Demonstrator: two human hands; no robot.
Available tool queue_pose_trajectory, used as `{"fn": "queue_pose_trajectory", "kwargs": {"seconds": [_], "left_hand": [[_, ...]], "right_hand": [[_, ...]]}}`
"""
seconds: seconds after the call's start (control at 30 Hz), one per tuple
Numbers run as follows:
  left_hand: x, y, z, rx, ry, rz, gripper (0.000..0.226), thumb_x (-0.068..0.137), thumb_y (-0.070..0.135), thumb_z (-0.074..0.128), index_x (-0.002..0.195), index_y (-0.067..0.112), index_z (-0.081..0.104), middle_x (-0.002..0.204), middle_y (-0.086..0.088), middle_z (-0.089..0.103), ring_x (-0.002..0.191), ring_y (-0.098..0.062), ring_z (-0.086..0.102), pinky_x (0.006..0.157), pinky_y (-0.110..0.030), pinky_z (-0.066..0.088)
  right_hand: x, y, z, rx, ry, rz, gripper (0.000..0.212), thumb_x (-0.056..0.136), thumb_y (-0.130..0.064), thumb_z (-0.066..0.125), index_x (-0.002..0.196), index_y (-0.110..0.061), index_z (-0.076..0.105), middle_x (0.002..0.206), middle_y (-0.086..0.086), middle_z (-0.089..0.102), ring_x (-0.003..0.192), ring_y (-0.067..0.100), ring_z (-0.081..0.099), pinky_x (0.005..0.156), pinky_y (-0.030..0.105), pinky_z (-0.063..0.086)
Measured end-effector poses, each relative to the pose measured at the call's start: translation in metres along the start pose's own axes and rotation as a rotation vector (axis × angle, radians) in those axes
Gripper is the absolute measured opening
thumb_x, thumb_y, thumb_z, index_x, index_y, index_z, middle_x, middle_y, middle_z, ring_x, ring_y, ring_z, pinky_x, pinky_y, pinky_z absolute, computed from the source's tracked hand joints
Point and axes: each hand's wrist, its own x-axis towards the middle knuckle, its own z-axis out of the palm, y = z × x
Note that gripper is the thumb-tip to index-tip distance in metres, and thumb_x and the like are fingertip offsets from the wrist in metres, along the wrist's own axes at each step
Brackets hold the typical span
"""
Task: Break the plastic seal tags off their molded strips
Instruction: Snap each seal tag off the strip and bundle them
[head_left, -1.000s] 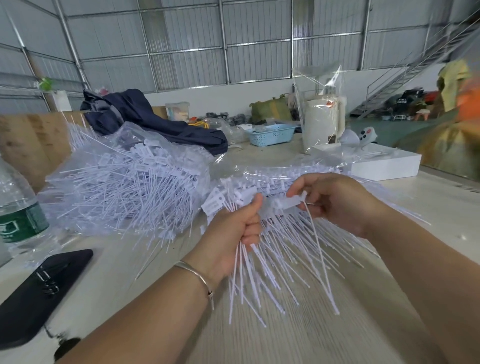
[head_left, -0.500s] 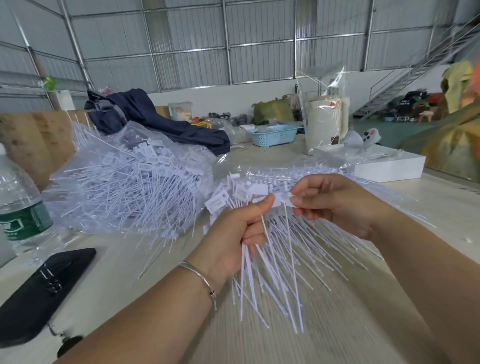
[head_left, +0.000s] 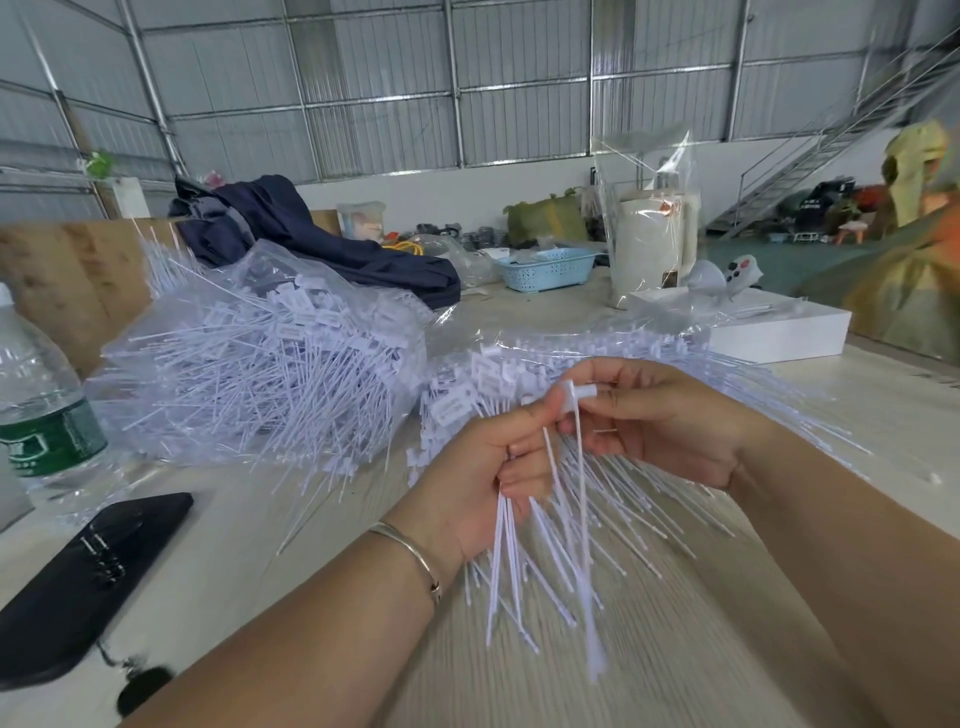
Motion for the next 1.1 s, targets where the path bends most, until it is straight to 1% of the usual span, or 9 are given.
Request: {"fn": "queue_pose_trajectory", "kwargs": {"seconds": [0.07,0.2,0.37,0.53,0.67,0.77,0.87,0.93,1.1], "left_hand": [[0.0,0.001,-0.002,0.012,0.055,0.034,0.028,0.082,0.032,0.068,0.057,0.019,0.063,0.045,0.01,0.035,0.033,-0.003,0.023,0.035,-0.015,0.014],[0.002,0.002,-0.005,0.098,0.281,0.082,0.022,0.081,0.027,0.073,0.07,0.016,0.057,0.06,0.006,0.05,0.039,-0.003,0.028,0.032,-0.014,0.019],[0.003,-0.001,-0.003,0.238,0.346,0.08,0.019,0.082,0.024,0.074,0.073,0.015,0.059,0.059,0.006,0.047,0.04,-0.004,0.026,0.033,-0.015,0.021],[0.001,0.006,-0.005,0.41,0.257,-0.001,0.022,0.084,0.016,0.064,0.064,0.019,0.055,0.045,0.01,0.028,0.036,-0.006,0.019,0.034,-0.017,0.015],[-0.002,0.004,-0.004,0.497,0.179,-0.115,0.034,0.08,0.016,0.06,0.047,0.023,0.057,0.044,0.009,0.026,0.039,-0.007,0.018,0.036,-0.018,0.015],[-0.003,0.005,0.001,0.456,-0.014,-0.229,0.027,0.077,0.019,0.057,0.052,0.024,0.048,0.044,0.01,0.025,0.037,-0.005,0.017,0.035,-0.017,0.016],[-0.008,0.007,0.004,0.492,-0.227,-0.277,0.027,0.077,0.013,0.055,0.054,0.025,0.049,0.045,0.01,0.028,0.036,-0.002,0.019,0.038,-0.017,0.012],[-0.011,0.007,0.004,0.604,-0.268,-0.286,0.027,0.073,0.004,0.058,0.057,0.019,0.042,0.046,0.008,0.028,0.036,-0.003,0.019,0.041,-0.018,0.012],[-0.009,0.017,-0.001,0.684,-0.315,-0.479,0.036,0.069,0.001,0.058,0.056,0.02,0.031,0.045,0.007,0.025,0.036,-0.003,0.019,0.038,-0.016,0.014]], "right_hand": [[0.0,-0.002,0.0,-0.013,0.001,-0.005,0.023,0.078,-0.015,0.063,0.097,-0.004,0.061,0.085,0.014,0.061,0.073,0.02,0.056,0.068,0.026,0.047],[-0.001,-0.006,0.001,-0.074,0.092,-0.024,0.007,0.074,-0.017,0.069,0.075,-0.012,0.065,0.065,0.015,0.064,0.054,0.02,0.052,0.05,0.02,0.047],[0.001,-0.005,-0.002,-0.16,0.19,-0.069,0.015,0.073,-0.014,0.069,0.085,-0.006,0.065,0.056,0.012,0.057,0.048,0.018,0.044,0.044,0.019,0.039],[0.001,-0.005,-0.008,-0.22,0.114,-0.001,0.012,0.087,0.002,0.058,0.084,-0.002,0.068,0.059,0.004,0.05,0.051,0.01,0.038,0.05,0.013,0.035],[-0.003,-0.008,-0.007,-0.274,-0.011,0.11,0.017,0.084,-0.001,0.061,0.074,-0.009,0.073,0.058,0.004,0.044,0.051,0.01,0.031,0.051,0.018,0.03],[-0.007,-0.011,-0.006,-0.233,-0.089,0.187,0.009,0.073,-0.008,0.065,0.073,-0.011,0.073,0.081,0.019,0.037,0.069,0.023,0.018,0.059,0.025,0.027],[-0.008,-0.011,-0.007,-0.184,-0.197,0.238,0.018,0.073,-0.007,0.057,0.068,-0.011,0.074,0.07,0.012,0.05,0.062,0.02,0.017,0.057,0.028,0.019],[-0.009,-0.011,-0.008,-0.194,-0.274,0.264,0.022,0.073,-0.006,0.055,0.064,-0.012,0.074,0.059,-0.002,0.054,0.052,0.008,0.022,0.053,0.024,0.017],[-0.009,-0.01,-0.011,-0.19,-0.319,0.304,0.016,0.073,-0.007,0.06,0.07,-0.01,0.075,0.069,0.005,0.048,0.066,0.024,0.012,0.065,0.031,0.011]]}}
